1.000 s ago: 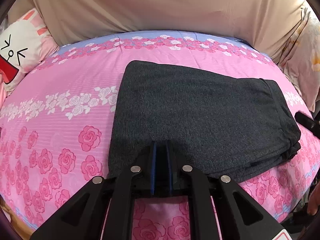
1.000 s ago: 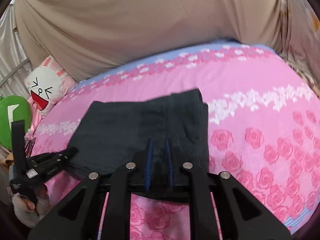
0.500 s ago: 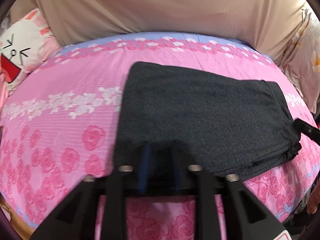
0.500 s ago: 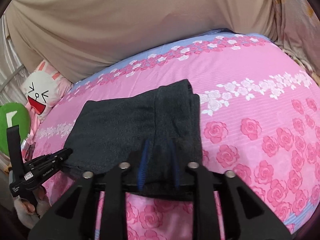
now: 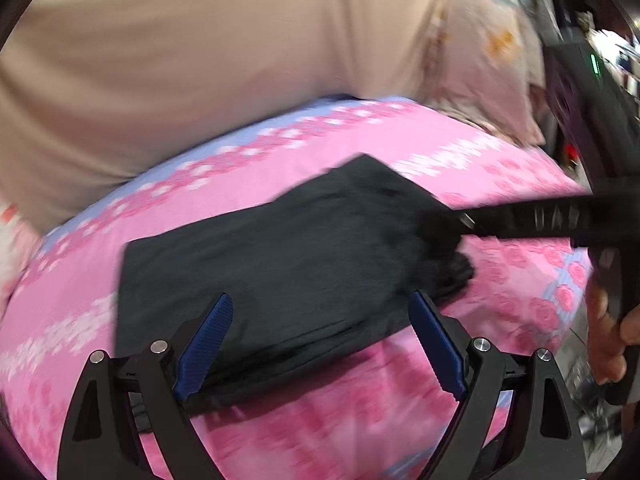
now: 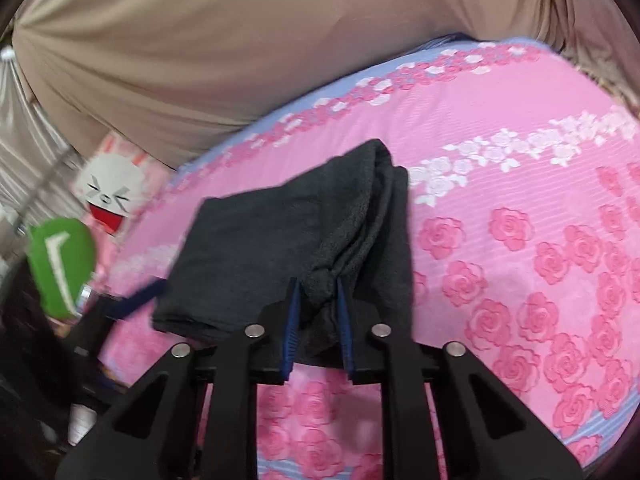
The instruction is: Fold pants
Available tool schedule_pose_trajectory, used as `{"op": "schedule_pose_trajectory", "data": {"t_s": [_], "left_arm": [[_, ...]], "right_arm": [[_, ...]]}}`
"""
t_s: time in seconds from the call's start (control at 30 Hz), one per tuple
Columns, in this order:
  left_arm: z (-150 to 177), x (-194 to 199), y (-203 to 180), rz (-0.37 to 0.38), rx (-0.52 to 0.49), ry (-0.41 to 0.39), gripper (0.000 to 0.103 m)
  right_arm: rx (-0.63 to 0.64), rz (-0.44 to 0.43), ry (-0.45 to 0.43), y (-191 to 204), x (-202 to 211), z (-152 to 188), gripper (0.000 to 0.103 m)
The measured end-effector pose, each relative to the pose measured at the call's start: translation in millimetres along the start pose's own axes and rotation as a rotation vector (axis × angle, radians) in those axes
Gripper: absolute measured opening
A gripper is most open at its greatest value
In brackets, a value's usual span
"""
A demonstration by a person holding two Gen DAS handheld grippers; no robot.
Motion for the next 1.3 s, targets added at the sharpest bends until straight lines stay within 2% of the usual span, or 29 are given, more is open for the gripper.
{"op": "schedule_pose_trajectory", "data": {"t_s": [0.17,0.2,0.23,0.27,0.3,0.33,0.37,0.4,0.47,0.5,0.57,0.63,0.67,0.7,0.73,0.77,0.83,0.9,0.97,1.03,1.07,1.1,1.13,1.17,1.27,1.3], "left_arm": [[-12.1,-47.3,-25.9,0.025,-0.010,0.048,0.086],[-11.5,-54.6,-26.8,0.032,0.001,0.073,0.066],[-11.4,-60.1,-24.5,0.050,0.022,0.095,0.036],[-13.3,-63.0,-15.7,0.083,0.080,0.110,0.029],[-16.1,-59.8,-6.6,0.132,0.135,0.103,0.016],[-18.7,-55.4,0.3,0.167,0.175,0.097,0.014],[-25.6,-41.0,21.1,0.189,0.248,0.060,0.014],[-30.3,-28.3,37.0,0.188,0.286,0.029,0.013],[-39.2,2.0,76.5,0.170,0.363,-0.035,0.013],[-42.2,21.2,102.7,0.164,0.414,-0.068,0.013],[-44.3,51.9,144.8,0.154,0.487,-0.118,0.013],[-41.1,82.9,184.4,0.093,0.529,-0.159,0.013],[-39.1,98.6,203.4,0.040,0.537,-0.181,0.013],[-38.3,106.8,212.6,0.004,0.533,-0.194,0.012],[-37.0,113.4,223.1,-0.036,0.532,-0.205,0.012],[-35.3,120.8,233.7,-0.076,0.535,-0.215,0.012],[-31.9,127.7,247.5,-0.107,0.554,-0.223,0.012],[-25.7,129.0,259.3,-0.135,0.574,-0.222,0.012],[-17.3,123.8,264.5,-0.126,0.591,-0.213,0.012],[-12.2,114.7,263.1,-0.114,0.597,-0.204,0.012],[-9.6,110.8,261.9,-0.111,0.605,-0.199,0.012],[-7.6,105.6,262.0,-0.104,0.617,-0.192,0.012],[-9.0,103.5,261.6,-0.100,0.623,-0.189,0.012],[-8.2,105.0,260.1,-0.098,0.629,-0.189,0.012],[-15.1,111.8,254.9,-0.099,0.609,-0.204,0.012],[-23.2,115.4,247.9,-0.089,0.586,-0.213,0.012]], "right_arm": [[-0.023,-0.085,0.013,8.9,-2.6,-8.5,0.016],[-0.021,-0.090,0.016,10.3,-3.3,-8.4,0.016],[-0.015,-0.091,0.021,10.3,-3.7,-8.0,0.016],[-0.009,-0.085,0.023,8.4,-3.4,-7.5,0.020],[-0.014,-0.059,0.005,2.5,0.0,-8.1,0.026],[-0.022,-0.012,-0.016,-6.8,5.3,-8.3,0.035],[-0.022,0.032,-0.031,-16.3,9.0,-8.3,0.056],[-0.020,0.079,-0.043,-25.2,12.2,-7.5,0.066],[-0.010,0.172,-0.028,-43.3,10.8,-2.1,0.066],[-0.014,0.184,-0.014,-47.6,7.5,0.1,0.066],[-0.027,0.153,0.024,-48.0,-6.4,5.9,0.066],[-0.028,0.111,0.051,-39.8,-25.2,8.1,0.066],[-0.023,0.090,0.063,-36.6,-35.0,8.5,0.060],[-0.014,0.077,0.073,-32.9,-44.7,8.9,0.035],[0.004,0.099,0.071,-31.5,-51.6,8.5,0.019],[0.016,0.115,0.068,-29.0,-52.7,6.1,0.013],[0.012,0.097,0.006,-24.4,-36.3,-5.5,0.011],[0.022,0.142,-0.049,-34.7,-10.6,-16.5,0.007],[-0.005,0.230,-0.037,-66.2,-1.4,-15.1,0.004],[-0.001,0.392,0.040,-105.9,-10.8,-2.0,0.001],[-0.011,0.358,0.008,-106.5,-7.6,-3.5,0.000],[-0.055,0.336,0.005,-107.3,-3.1,-2.0,0.005],[-0.085,0.327,-0.008,-106.6,2.5,-2.6,0.005],[-0.084,0.309,-0.048,-97.9,9.4,-7.6,0.006],[-0.014,0.257,-0.092,-60.8,15.0,-19.7,0.007],[-0.001,0.241,-0.098,-51.3,15.1,-21.6,0.018]]}}
Point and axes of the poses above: each gripper's, at about its wrist camera, not at the fingertips, and x roughly against the way its jaws point, y to its left, z to its underside, the point moved 9 cm from there along -x, roughly the way its jaws point, and after that the axes turned 1 degree about x, right-handed, at the moved point
